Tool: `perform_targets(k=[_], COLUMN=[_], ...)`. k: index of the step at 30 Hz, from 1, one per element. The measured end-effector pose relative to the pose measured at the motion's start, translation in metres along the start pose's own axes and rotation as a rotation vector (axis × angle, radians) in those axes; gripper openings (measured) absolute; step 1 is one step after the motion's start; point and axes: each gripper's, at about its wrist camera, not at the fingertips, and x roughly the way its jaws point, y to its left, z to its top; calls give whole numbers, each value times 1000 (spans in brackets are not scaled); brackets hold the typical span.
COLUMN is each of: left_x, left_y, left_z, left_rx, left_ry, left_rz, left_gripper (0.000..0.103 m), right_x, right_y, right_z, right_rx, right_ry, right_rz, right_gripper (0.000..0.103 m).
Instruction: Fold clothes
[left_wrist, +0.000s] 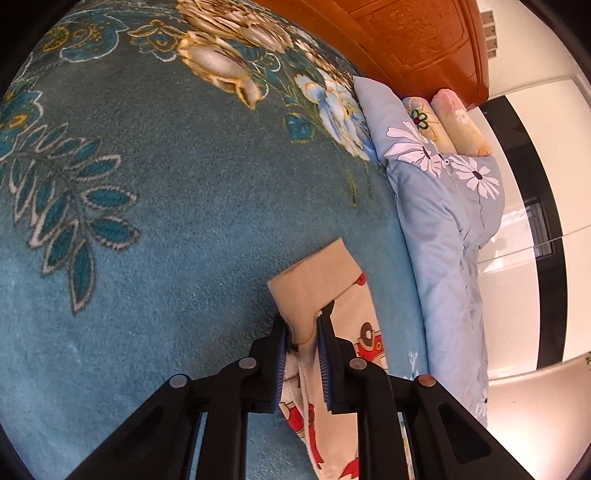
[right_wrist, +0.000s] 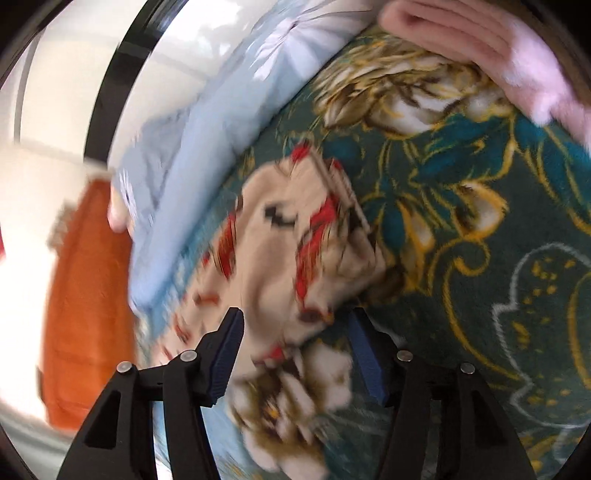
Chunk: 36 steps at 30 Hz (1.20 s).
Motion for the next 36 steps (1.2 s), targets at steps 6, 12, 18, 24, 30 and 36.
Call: perform_targets(k=[6, 12, 18, 24, 30, 36], left_x=[-11, -31, -68, -136, -168, -130], left_y=[-10, -22, -34, -27, 12, 61], left_z=[2, 5, 17, 39, 30, -8], left_rx=[11, 33, 70, 107, 179, 156], left_ry=[-1, -12, -59, -163, -131, -26], left_rz=[-42, -85, -127, -151, -97, 23], left_gripper=[16, 15, 15, 15, 15, 15], right_x=[8, 8, -17, -38, -61, -46], right_y=[-7, 0, 79, 170, 149, 34], right_z=[6, 7, 13, 8, 3, 4], right_rx=[169, 181, -74, -324, -359, -154], right_ry=[-73, -70, -88, -50, -51, 47], right_rz=[41, -10, 69, 254, 230, 10], right_gripper=[61, 14, 11, 9, 9, 8])
